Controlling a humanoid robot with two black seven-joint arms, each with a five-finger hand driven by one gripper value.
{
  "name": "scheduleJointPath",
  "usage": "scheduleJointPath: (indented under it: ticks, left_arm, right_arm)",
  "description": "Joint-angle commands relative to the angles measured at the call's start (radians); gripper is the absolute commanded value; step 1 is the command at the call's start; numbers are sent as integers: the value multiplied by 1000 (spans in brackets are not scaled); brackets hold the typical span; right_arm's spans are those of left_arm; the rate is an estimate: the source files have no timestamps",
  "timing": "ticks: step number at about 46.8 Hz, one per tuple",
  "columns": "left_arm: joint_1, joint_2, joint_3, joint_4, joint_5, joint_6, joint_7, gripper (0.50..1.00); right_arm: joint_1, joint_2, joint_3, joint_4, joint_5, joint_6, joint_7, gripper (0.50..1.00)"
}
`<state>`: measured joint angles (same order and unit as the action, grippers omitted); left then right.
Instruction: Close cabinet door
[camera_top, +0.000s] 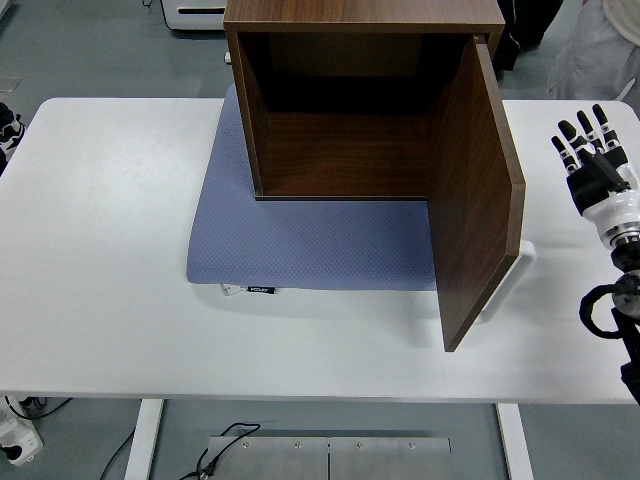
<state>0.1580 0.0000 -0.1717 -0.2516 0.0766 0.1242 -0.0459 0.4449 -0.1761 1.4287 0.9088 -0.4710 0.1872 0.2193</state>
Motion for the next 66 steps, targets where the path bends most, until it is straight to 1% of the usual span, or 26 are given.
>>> scheduleJointPath:
  ticks: [1,21,31,33,38,40,47,66]
  left_arm:
    - [0,0,0,0,0,0,0,1000]
    - [0,0,0,0,0,0,0,1000]
    - [0,0,0,0,0,0,0,1000]
    - [0,0,1,0,0,0,0,1000]
    - [0,0,0,0,0,0,0,1000]
    - [0,0,0,0,0,0,0,1000]
    - [0,0,0,0,0,0,0,1000]
    - [0,0,1,0,0,0,0,1000]
  right_arm:
    - [0,-3,-2,-1,0,0,-1,1000]
    - [-2,-6,1,-2,0,6,0,1000]
    - [-5,-39,1,-1,0,11,-5,1000]
    - [-8,-51,1,1,0,24,-9,1000]
    - [-17,-86,1,2,0,98,-11,1000]
    - [-21,-98,1,2,2,116,-11,1000]
    - [-51,-135,3,2,2,141,-11,1000]
    - [-193,-221,55,8,41,274,-12,1000]
